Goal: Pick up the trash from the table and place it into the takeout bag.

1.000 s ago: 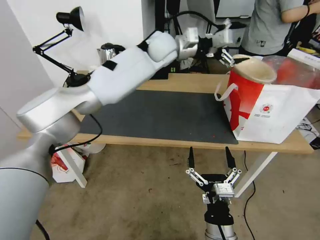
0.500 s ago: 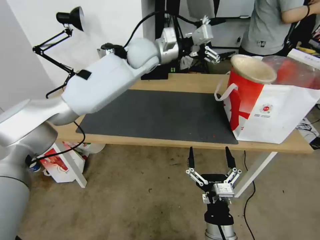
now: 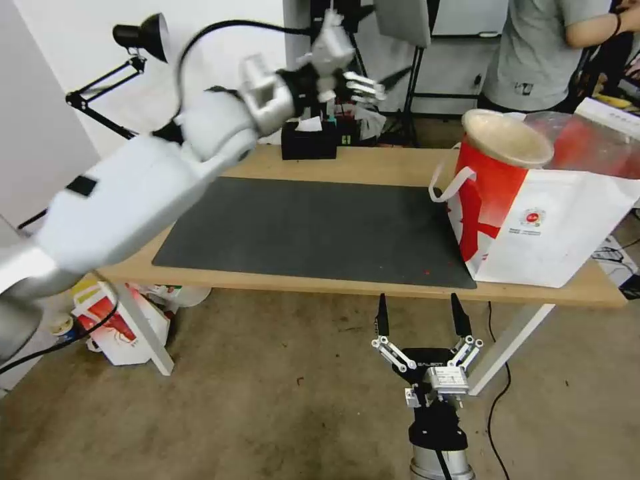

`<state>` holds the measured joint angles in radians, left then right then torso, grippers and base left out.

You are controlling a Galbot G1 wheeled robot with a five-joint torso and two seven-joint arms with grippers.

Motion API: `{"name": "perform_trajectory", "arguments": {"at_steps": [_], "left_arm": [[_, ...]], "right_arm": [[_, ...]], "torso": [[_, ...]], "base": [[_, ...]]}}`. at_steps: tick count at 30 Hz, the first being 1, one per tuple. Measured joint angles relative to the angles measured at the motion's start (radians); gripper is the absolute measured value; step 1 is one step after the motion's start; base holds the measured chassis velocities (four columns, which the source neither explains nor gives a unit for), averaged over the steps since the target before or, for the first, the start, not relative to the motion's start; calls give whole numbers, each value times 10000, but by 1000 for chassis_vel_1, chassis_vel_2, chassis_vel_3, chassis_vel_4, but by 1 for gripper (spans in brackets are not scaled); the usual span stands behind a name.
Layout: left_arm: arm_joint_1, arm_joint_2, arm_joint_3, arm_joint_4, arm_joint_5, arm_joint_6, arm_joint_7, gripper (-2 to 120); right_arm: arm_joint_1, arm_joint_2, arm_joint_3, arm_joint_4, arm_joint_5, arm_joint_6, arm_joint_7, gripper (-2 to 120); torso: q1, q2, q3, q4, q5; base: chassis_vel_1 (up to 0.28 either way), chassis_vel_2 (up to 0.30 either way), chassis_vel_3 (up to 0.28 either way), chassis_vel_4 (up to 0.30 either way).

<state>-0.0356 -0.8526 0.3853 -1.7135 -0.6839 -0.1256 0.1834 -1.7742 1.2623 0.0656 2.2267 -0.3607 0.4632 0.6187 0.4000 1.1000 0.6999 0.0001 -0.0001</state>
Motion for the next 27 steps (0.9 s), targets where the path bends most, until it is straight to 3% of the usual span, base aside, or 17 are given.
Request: {"name": "perform_trajectory", "arguments": {"at_steps": [7, 12, 27], "left_arm": [[2377, 608, -1593, -1202, 200, 120, -618, 100], [3459, 683, -2470, -1559, 403, 149, -704, 100], [7167, 15, -5597, -2421, 1299, 144, -1211, 100]], "right_arm": [[0, 0, 1, 0, 0, 0, -1, 100], [0, 0, 0, 0, 0, 0, -1, 100], [0, 0, 1, 0, 0, 0, -1, 100]], "torso": [[-2, 0, 0, 1, -1], [-2, 0, 0, -1, 2], [-1, 0, 1, -1, 2]], "base": [[0, 0, 0, 0], [0, 0, 0, 0], [0, 0, 0, 0]]}}
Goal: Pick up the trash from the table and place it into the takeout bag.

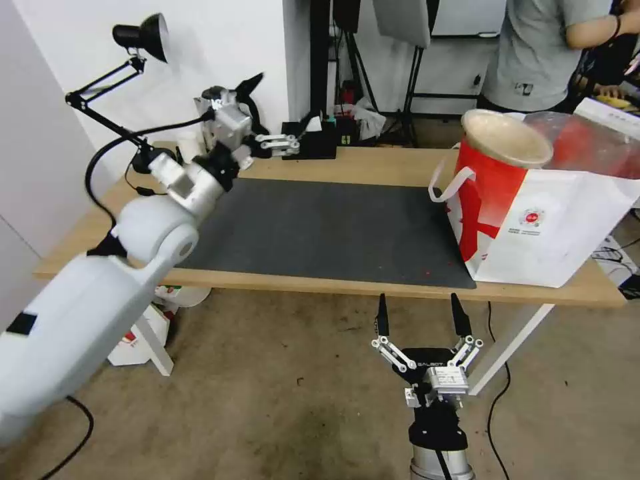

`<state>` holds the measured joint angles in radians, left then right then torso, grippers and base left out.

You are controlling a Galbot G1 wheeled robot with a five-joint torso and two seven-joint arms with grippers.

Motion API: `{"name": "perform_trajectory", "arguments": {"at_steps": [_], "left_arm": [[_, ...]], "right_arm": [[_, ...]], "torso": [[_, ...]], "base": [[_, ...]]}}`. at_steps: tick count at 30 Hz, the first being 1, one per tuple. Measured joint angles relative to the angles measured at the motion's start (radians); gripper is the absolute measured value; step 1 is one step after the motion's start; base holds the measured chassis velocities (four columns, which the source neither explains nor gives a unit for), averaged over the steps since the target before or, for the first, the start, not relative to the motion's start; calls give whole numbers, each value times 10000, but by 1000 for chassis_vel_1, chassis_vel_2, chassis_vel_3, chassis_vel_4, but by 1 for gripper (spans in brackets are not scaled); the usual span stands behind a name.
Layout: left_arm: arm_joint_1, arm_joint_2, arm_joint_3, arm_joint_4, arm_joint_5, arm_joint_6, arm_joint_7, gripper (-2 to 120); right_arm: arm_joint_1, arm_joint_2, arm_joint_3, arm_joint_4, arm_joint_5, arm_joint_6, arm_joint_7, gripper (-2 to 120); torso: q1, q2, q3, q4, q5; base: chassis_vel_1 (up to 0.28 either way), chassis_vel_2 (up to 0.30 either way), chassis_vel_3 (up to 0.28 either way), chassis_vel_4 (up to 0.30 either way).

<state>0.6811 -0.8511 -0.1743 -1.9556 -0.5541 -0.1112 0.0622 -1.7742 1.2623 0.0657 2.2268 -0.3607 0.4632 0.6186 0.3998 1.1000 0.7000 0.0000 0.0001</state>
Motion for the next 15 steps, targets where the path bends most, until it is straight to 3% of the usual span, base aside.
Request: {"name": "perform_trajectory", "arguments": {"at_steps": [7, 15], "left_arm": [[2215, -668, -1654, -817, 586, -306, -653, 100], [3533, -1359, -2647, -1408, 968, -552, -955, 100]], "right_arm": [[0, 0, -1, 0, 0, 0, 0, 100], [0, -1, 0, 0, 0, 0, 0, 100]], "torso": [[1, 1, -1, 2, 0], [1, 1, 0, 0, 0]], "base": [[0, 0, 0, 0], [0, 0, 0, 0]]}}
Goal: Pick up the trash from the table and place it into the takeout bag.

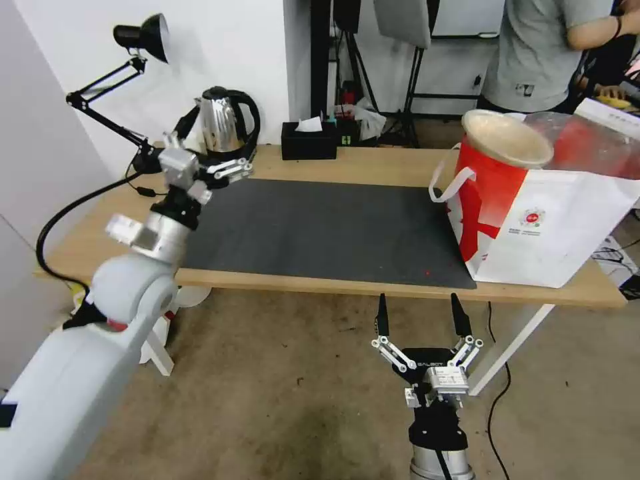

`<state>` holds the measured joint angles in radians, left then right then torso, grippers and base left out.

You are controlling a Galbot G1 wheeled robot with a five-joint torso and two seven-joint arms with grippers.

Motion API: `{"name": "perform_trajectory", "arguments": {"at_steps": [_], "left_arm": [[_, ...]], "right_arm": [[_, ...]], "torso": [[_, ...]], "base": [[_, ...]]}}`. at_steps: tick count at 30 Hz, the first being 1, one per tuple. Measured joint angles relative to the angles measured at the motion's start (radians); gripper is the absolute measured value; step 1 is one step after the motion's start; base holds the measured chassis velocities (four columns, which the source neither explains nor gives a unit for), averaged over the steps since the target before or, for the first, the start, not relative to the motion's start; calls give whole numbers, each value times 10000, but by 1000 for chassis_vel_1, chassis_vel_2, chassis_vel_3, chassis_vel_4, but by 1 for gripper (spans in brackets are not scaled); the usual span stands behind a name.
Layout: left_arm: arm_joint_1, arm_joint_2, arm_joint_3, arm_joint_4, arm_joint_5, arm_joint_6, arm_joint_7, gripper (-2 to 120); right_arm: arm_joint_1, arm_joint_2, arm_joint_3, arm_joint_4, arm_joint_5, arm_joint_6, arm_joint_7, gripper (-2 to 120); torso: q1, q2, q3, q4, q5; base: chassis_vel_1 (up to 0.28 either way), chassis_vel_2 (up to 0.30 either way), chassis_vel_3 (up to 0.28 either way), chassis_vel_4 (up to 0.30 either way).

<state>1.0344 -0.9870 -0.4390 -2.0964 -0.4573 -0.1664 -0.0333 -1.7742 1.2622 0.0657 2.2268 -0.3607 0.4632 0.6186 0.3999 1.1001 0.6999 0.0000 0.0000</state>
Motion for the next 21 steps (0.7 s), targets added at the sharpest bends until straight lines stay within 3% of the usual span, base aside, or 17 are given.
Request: {"name": "perform_trajectory", "arguments": {"at_steps": [9, 21], "left_arm": [[1473, -991, -837, -642, 447, -244, -253, 100], [4086, -2397, -1570, -1337, 1435, -1477, -400, 100]], "right_arm": [[0, 2, 0, 0, 0, 0, 0, 100], [0, 0, -1, 0, 0, 0, 0, 100]], "torso": [[0, 0, 0, -2, 2], [0, 0, 0, 0, 0]], "base": [[0, 0, 0, 0], [0, 0, 0, 0]]}}
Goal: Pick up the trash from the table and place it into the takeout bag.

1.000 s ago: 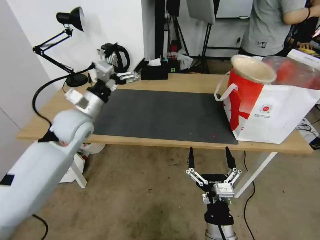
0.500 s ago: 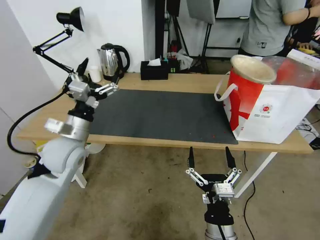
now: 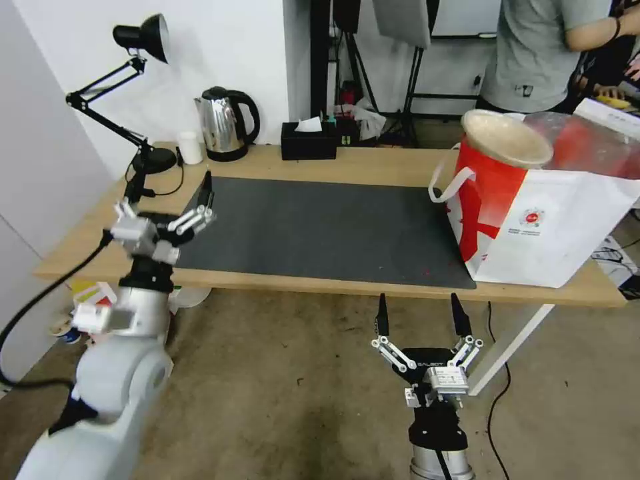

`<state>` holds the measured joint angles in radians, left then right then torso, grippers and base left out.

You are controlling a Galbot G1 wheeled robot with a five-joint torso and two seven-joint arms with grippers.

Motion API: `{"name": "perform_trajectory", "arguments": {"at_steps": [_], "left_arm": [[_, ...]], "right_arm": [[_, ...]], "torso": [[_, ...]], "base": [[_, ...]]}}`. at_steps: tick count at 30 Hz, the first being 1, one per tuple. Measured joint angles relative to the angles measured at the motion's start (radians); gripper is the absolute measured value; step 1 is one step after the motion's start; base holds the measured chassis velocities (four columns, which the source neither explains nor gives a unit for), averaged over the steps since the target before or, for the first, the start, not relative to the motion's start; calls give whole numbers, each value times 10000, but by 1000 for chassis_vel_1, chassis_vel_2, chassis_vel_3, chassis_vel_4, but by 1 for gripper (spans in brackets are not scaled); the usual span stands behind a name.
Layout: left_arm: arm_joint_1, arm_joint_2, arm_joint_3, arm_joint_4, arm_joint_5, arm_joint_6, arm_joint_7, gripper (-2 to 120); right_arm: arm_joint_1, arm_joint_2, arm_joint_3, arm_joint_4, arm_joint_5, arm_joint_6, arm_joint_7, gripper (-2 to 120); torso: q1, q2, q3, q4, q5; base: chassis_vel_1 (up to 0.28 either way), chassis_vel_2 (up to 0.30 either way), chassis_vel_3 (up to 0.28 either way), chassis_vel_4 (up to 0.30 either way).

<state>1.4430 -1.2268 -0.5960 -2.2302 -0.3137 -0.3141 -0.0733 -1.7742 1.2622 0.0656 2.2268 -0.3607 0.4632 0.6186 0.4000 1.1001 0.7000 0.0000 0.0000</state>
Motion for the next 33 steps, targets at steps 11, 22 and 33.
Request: {"name": "perform_trajectory", "arguments": {"at_steps": [11, 22, 33], "left_arm": [[1405, -815, -201, -468, 527, -847, -116, 100], [2803, -1609, -23, -520, 1397, -1826, -1, 100], [3465, -1649, -63, 173, 1460, -2698, 739, 100]], "right_arm": [[0, 1, 1, -1, 0, 0, 0, 100], [-1, 0, 1, 0, 0, 0, 0, 100], [0, 1, 0, 0, 0, 0, 0, 100]], "torso": [[-1, 0, 0, -1, 1], [1, 0, 0, 0, 1], [0, -2, 0, 0, 0]], "base": [[0, 0, 0, 0], [0, 0, 0, 0], [0, 0, 0, 0]]}}
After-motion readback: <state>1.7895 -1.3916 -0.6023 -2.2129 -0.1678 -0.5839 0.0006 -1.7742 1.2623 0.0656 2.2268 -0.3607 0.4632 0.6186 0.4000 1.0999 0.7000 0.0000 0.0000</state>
